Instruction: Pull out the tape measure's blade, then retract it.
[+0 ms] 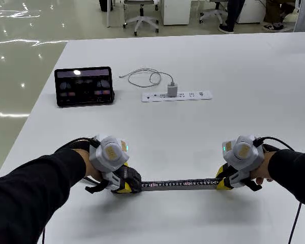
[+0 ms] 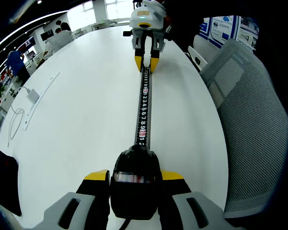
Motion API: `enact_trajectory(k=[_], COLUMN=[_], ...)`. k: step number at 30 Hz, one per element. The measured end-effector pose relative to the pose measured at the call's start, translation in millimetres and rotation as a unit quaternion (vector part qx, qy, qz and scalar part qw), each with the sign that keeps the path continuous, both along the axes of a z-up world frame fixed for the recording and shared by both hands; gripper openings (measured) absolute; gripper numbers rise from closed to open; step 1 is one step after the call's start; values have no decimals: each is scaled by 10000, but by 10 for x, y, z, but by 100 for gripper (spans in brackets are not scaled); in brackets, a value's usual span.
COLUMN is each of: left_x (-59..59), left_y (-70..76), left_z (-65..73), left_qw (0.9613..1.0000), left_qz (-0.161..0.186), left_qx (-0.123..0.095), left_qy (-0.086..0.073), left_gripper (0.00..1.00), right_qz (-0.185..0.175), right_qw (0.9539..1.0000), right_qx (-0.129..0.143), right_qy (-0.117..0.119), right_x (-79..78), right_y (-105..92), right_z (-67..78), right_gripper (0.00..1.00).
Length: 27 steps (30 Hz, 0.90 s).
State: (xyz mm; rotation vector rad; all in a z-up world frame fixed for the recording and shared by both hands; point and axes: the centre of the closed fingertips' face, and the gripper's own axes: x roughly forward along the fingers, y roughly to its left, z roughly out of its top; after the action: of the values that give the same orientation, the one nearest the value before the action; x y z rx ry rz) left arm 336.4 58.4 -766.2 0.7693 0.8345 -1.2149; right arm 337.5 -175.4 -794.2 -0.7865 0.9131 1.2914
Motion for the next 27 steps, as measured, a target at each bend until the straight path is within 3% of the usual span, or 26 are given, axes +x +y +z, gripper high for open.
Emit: enact_trajectory(k=[10,21,27], left_x=[-1,0,93], left_y=[6,58,175], left_z=[4,13,58], left_qw=[10000,9998,9994], left_qz=[-19,65,321], left_qx=[18,124,90], left_qy=[-14,112,-16], left_gripper=[35,35,48], right_qz=[12,-213,-364], right_qw=[9999,9998,9993], right_qx=[-136,1,-23], right_qy=[-60,11,55], right_x=[12,-47,-44], right_y=[-37,-102,-151], right_z=[-4,79,77], right_gripper=[14,35,36])
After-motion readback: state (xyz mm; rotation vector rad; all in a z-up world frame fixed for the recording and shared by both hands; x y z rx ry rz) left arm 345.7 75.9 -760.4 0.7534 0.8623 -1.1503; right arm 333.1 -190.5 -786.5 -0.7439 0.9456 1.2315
